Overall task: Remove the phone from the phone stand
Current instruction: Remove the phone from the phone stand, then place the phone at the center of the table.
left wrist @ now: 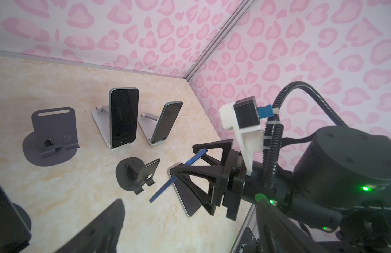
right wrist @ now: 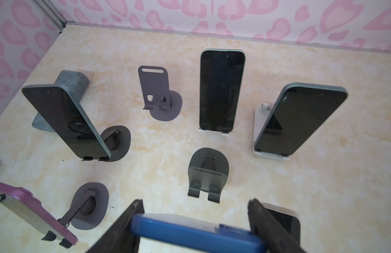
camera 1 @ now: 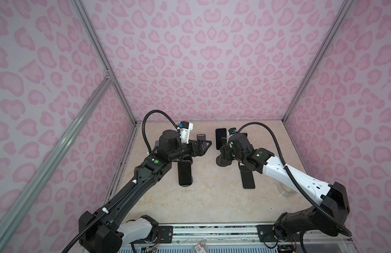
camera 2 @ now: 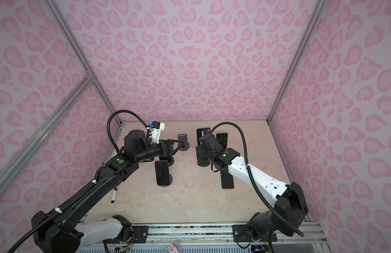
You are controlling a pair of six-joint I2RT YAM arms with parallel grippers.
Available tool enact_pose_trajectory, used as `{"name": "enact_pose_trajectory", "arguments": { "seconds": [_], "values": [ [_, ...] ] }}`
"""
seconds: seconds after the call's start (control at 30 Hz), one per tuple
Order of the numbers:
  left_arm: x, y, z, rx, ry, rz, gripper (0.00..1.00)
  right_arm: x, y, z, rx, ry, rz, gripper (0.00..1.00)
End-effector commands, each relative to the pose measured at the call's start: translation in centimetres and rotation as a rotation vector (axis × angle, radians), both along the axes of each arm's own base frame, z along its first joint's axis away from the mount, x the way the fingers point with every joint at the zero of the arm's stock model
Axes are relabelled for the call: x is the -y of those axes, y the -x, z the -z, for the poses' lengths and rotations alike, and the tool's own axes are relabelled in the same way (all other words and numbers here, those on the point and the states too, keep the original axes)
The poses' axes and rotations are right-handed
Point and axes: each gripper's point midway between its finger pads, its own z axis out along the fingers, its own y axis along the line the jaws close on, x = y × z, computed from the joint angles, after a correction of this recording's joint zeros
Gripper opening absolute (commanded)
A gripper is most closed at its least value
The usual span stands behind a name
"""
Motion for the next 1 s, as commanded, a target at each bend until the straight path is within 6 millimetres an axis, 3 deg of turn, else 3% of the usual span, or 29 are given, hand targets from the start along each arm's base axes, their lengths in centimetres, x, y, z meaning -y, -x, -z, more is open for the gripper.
{"name": "enact_pose_trajectory", "arguments": {
  "seconds": [0.0, 0.17, 0.3, 0.73, 0.97],
  "values": [
    [0.2, -0.5, -0.1, 0.025, 0.002, -0.003, 0.96, 0.7, 0.5, -0.5, 0.026, 0.013, 0.03, 0.68],
    [-0.7, -1.5, 0.9, 0.072, -0.072, -0.054, 0.96, 1.1, 3.0, -0.7, 0.057, 0.077, 0.009, 0.68],
    [-1.3, -1.6, 0.7, 0.109, -0.088, -0.084, 0.96, 1.7, 4.2, 0.0, 0.031, 0.025, 0.028, 0.68],
    [-1.3, -0.7, -0.6, 0.129, -0.045, -0.083, 0.96, 3.2, 8.1, 5.0, -0.083, 0.004, 0.062, 0.67],
    [-0.9, -0.4, -0.9, 0.119, -0.021, -0.06, 0.96, 2.6, 10.1, 7.1, -0.159, 0.007, 0.004, 0.67]
  ]
}}
